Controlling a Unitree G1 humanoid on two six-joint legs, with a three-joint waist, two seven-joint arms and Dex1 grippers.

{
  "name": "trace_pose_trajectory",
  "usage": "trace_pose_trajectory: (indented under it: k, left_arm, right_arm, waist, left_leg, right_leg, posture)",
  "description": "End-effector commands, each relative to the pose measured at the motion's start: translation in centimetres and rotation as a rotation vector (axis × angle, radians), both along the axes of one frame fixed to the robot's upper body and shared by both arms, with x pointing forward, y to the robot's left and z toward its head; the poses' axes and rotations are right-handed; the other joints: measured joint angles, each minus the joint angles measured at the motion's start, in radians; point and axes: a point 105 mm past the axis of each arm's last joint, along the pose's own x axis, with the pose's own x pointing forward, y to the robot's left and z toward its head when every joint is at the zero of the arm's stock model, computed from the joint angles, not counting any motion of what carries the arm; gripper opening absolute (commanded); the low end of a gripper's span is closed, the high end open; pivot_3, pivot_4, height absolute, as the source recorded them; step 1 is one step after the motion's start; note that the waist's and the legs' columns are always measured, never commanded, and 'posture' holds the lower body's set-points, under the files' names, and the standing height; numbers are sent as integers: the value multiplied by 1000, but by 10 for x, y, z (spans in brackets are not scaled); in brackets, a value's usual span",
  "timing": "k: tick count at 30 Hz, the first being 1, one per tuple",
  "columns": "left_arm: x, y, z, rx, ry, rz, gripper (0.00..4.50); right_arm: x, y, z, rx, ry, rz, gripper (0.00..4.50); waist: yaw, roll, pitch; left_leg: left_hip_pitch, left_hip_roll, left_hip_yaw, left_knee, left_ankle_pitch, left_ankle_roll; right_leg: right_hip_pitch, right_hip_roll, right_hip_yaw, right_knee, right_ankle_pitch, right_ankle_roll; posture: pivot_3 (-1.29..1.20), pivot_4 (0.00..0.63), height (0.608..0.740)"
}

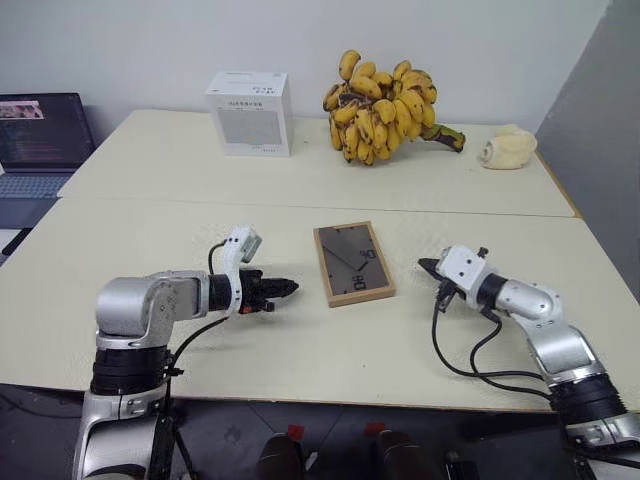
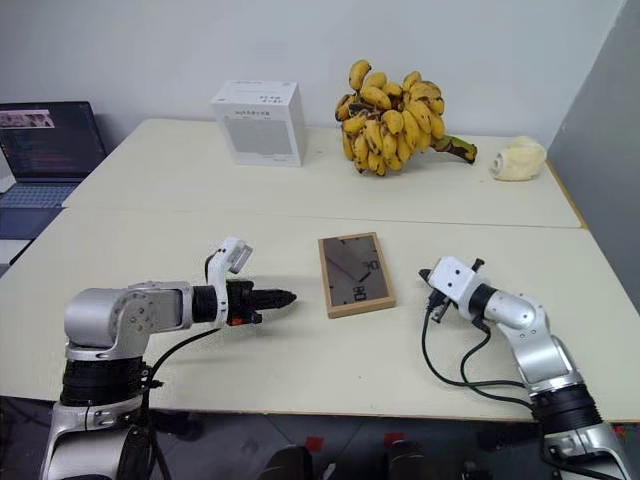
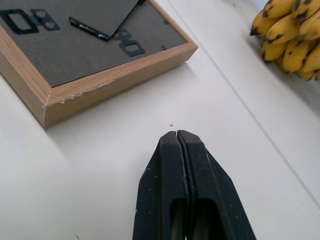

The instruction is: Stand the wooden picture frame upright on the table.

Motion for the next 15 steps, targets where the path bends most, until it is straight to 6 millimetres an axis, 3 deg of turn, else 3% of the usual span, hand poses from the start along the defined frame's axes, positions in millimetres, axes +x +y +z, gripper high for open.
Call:
trace_pose_trajectory:
  k: [1, 12, 15]
  left_arm:
    - [-14, -1, 11, -83, 27, -12, 447]
    - [-3, -3, 16, -208, 76, 14, 2721]
    - [4, -8, 11, -247, 134, 25, 2985]
  right_arm:
    - [-5, -5, 19, -4, -39, 24, 0]
    - [-8, 8, 4, 2, -3, 52, 0]
    - [-6, 17, -2, -8, -10, 73, 0]
  waist:
    - [0, 0, 0]
    - [1, 0, 0]
    - [2, 0, 0]
  left_leg:
    - [0, 0, 0, 0, 0, 0]
    - [0, 0, -1, 1, 0, 0]
    - [0, 0, -1, 1, 0, 0]
  right_leg:
    - [0, 0, 0, 0, 0, 0]
    - [1, 0, 0, 0, 1, -1]
    - [1, 0, 0, 0, 1, -2]
  posture:
    - [0, 150, 740]
    - [0, 150, 740]
    - [0, 150, 740]
